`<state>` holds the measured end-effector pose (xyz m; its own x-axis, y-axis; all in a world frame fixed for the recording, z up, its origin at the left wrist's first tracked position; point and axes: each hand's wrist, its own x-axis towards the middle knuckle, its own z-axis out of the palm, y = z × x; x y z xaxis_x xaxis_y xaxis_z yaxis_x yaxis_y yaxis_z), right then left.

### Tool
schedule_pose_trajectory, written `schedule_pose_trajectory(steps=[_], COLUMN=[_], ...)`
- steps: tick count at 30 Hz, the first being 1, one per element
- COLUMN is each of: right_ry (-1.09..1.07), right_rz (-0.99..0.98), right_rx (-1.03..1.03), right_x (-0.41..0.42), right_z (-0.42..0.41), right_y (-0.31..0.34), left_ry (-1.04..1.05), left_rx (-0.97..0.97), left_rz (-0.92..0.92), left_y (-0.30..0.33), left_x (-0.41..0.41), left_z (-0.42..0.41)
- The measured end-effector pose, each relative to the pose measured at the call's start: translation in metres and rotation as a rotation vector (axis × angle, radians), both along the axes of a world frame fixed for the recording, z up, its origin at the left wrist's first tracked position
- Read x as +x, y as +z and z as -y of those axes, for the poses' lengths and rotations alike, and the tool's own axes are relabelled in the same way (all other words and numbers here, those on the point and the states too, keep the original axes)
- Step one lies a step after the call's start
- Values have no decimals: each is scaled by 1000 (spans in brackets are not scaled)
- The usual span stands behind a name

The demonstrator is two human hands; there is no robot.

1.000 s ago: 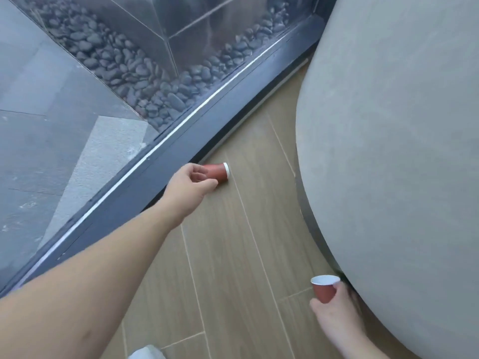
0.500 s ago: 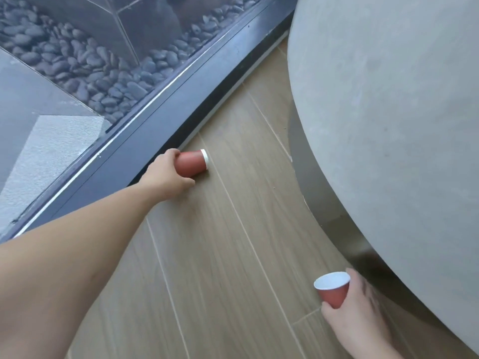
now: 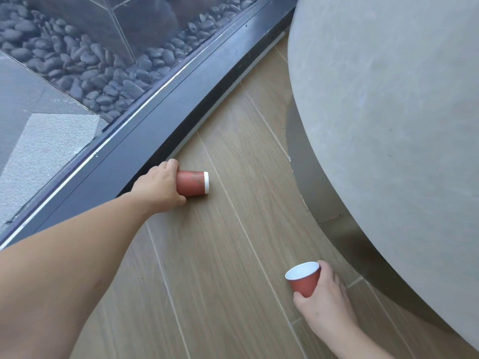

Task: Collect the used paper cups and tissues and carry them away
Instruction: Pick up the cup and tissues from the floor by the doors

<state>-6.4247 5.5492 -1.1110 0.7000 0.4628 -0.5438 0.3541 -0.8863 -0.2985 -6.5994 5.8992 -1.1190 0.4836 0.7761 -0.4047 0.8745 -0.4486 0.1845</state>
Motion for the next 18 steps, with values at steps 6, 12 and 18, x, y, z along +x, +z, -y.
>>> schedule_pose_trajectory(steps=[6, 12, 18], right_ry=[18, 14, 98], right_rz=[19, -13, -93], right_rx=[45, 166, 266], right_x=[3, 4, -17], right_z=[-7, -25, -27], right_y=[0, 30, 125], left_ry=[37, 119, 187], left_rx=[-85, -285, -508], left_rz=[193, 380, 447], left_y=[2, 45, 141], left_x=[2, 22, 9], left_z=[9, 38, 92])
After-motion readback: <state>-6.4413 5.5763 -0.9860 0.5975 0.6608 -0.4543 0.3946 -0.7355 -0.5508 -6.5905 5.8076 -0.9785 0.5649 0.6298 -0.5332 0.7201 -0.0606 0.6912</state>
